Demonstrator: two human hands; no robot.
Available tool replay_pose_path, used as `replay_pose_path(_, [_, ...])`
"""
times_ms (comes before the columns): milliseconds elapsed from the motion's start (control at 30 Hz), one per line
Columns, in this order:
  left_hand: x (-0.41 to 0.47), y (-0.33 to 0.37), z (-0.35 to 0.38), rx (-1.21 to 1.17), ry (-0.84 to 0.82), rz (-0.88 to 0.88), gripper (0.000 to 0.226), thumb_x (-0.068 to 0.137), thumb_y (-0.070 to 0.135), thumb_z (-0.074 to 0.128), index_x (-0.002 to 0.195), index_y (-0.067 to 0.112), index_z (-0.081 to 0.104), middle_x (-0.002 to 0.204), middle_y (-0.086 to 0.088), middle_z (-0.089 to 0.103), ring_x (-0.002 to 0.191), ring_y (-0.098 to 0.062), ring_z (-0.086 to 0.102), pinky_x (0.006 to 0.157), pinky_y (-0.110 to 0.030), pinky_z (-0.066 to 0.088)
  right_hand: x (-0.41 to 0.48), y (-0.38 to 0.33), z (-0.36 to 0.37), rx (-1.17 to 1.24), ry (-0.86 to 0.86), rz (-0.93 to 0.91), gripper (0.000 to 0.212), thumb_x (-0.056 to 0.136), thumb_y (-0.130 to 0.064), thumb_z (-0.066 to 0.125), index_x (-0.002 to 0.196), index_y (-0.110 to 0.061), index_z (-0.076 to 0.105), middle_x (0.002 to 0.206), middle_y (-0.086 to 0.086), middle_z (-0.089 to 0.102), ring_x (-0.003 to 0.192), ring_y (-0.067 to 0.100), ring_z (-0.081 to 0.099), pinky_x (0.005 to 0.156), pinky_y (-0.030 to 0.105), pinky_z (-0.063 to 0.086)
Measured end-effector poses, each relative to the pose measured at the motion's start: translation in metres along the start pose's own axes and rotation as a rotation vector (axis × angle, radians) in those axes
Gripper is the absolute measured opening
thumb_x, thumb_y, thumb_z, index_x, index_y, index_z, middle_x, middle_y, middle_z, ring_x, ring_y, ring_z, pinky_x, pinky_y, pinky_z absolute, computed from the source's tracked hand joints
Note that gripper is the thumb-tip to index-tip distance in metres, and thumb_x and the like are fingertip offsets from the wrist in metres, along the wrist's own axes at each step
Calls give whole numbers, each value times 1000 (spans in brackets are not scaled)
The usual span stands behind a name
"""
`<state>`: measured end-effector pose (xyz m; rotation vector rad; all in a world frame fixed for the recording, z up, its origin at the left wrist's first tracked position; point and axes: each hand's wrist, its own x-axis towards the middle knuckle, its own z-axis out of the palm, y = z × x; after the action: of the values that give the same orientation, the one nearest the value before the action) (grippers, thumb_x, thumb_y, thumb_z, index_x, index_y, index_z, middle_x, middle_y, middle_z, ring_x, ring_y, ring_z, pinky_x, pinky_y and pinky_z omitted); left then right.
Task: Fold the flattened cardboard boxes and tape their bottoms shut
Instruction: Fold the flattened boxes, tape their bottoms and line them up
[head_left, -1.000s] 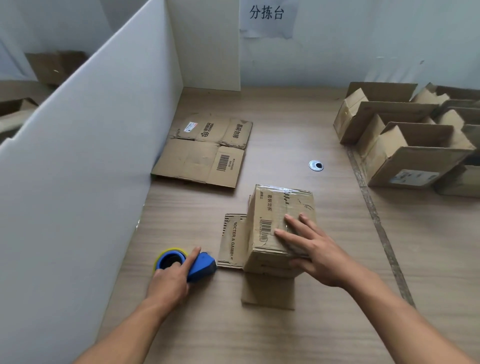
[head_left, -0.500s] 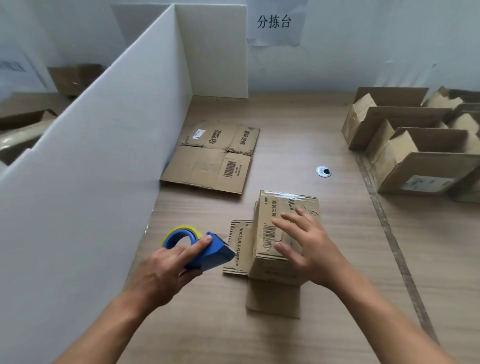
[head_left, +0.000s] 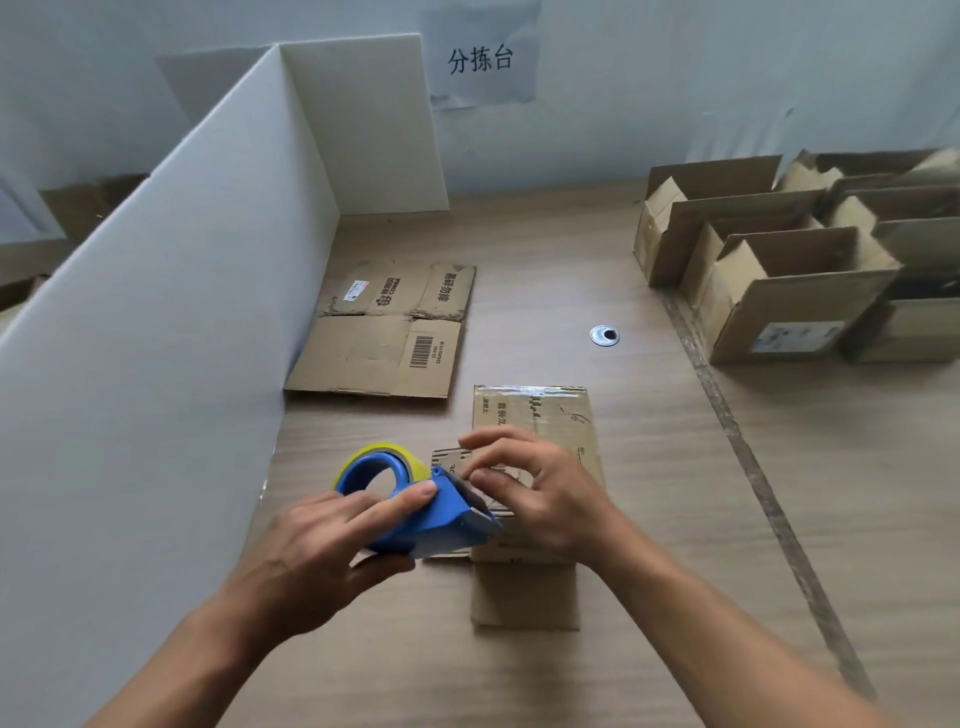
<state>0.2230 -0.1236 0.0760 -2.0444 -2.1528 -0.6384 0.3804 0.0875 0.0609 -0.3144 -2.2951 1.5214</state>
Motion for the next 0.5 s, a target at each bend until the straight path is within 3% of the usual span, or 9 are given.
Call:
replay_pose_path(133, [6,10,0,-140,36,-142,61,91,61,53,147,40,39,100,18,65,80,-5,54,72,-4,38,-7,2,-1,121,150,128,14,89,-28,67,87,-19,76,114,-17,63,110,5,62,92,30,51])
replay_pose_path(200, [7,13,2,-197,13,-231,71,83,63,58,148,52,31,100,16,66,79,-9,56,71,-5,39,-15,5,-2,238,207,251,13,90,-23,71,83,-14,77,111,-15,62,109,3,60,94,30,50])
replay_pose_path(267, [8,14,5,-196,-43,-244,75,78,60,59,145,62,25,95,16,66,79,-11,54,71,-5,38,-24,9,-5,321,266,341,11,88,-20,75,79,-14,79,111,-14,61,108,1,60,96,29,48])
replay_pose_path(400, [26,17,4,-208,-222,-203,79,78,54,64,140,72,17,88,44,51,82,5,51,71,2,35,-45,13,-9,390,366,425,11,84,-15,77,73,-14,79,112,-7,59,98,-4,60,85,14,46])
replay_pose_path(433, [31,14,4,-224,-291,-199,80,79,54,64,138,74,14,89,44,51,80,9,51,71,-1,37,-49,14,-10,418,403,445,11,84,-14,77,73,-12,78,111,-6,59,95,-3,60,82,12,44])
replay_pose_path(500, [34,4,4,-237,-402,-184,79,80,57,61,138,75,11,102,31,60,82,5,53,74,-8,40,-57,21,-21,537,550,500,12,86,-10,73,74,-9,75,109,-1,60,91,6,61,81,21,45])
